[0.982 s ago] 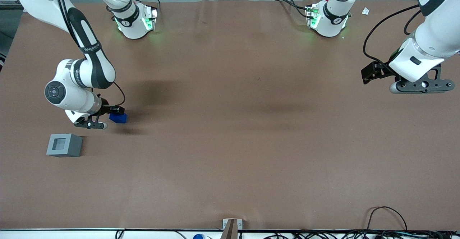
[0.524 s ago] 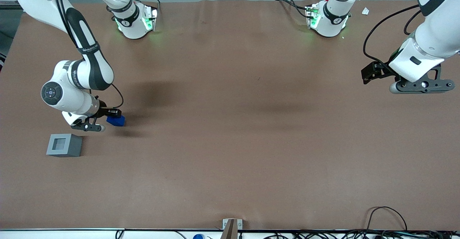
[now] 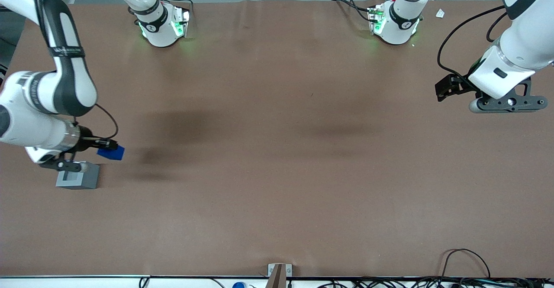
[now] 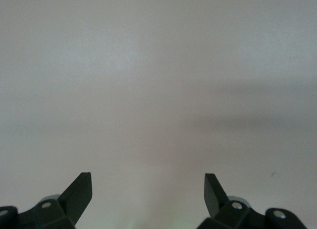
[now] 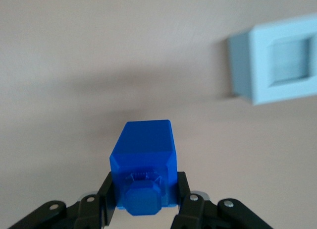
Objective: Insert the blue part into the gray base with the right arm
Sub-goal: 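Lift the blue block and carry it over the gray base, then lower the blue block into the gray base's opening and press down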
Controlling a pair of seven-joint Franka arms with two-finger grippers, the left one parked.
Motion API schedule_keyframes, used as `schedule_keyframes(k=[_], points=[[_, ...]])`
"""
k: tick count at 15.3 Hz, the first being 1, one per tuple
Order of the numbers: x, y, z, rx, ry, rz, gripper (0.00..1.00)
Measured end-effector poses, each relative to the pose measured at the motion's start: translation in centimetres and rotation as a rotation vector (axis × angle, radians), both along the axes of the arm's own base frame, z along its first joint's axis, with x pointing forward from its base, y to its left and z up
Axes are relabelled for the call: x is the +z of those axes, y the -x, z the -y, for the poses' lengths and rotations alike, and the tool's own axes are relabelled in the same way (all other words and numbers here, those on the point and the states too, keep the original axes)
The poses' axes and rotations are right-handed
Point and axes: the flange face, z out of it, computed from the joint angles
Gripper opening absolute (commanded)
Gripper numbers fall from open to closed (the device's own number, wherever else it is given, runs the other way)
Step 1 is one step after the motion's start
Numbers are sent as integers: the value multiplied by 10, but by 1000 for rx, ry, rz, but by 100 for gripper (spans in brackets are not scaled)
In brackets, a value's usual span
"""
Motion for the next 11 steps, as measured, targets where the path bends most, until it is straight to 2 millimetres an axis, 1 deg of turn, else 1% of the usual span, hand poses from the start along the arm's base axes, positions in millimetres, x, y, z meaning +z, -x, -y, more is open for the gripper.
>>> schedule_keyframes(k=[1, 3, 5, 7, 9, 11], points=[[9, -6, 11, 11, 9, 4, 8], [17, -18, 39, 53, 8, -10, 5], [13, -32, 73, 83, -5, -53, 5], [3, -46, 103, 107, -13, -66, 4], [-5, -58, 119, 117, -10, -55, 4], [-8, -66, 126, 113, -5, -46, 4]])
